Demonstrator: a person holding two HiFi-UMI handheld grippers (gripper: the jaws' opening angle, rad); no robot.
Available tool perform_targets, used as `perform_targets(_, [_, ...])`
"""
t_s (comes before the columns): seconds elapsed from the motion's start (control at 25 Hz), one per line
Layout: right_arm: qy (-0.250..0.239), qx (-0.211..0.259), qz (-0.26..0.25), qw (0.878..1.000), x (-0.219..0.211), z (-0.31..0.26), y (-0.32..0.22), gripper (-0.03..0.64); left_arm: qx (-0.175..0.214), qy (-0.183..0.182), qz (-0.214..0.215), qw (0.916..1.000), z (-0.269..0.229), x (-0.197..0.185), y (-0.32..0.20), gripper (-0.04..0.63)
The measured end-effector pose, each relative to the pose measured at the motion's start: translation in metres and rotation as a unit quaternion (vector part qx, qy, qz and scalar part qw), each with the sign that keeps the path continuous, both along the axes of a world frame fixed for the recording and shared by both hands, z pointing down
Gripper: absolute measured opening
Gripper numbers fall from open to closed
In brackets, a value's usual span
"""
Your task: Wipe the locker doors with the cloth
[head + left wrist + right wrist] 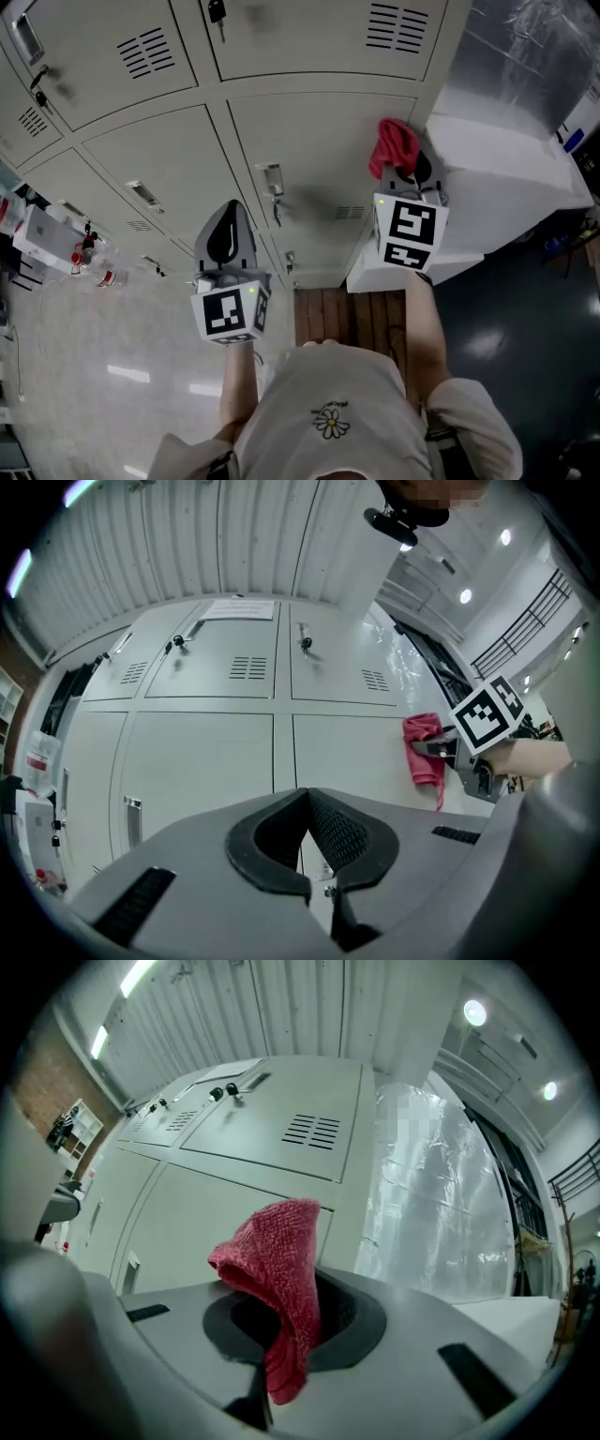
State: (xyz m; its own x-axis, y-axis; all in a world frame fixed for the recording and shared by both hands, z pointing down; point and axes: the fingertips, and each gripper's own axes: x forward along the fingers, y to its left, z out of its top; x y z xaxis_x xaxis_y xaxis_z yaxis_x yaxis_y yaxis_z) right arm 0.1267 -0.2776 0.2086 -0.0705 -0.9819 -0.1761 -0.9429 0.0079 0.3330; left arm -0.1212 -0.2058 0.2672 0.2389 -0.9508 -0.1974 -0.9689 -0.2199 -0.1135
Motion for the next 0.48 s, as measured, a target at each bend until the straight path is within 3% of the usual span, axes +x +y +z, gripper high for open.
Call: perform_targets(0.48, [-0.017, -0.013, 0.049, 0.999, 0.032, 0.001, 0.001, 0.029, -0.002, -0.004, 0.000, 1.0000, 0.002, -0.002, 0.000, 0.017])
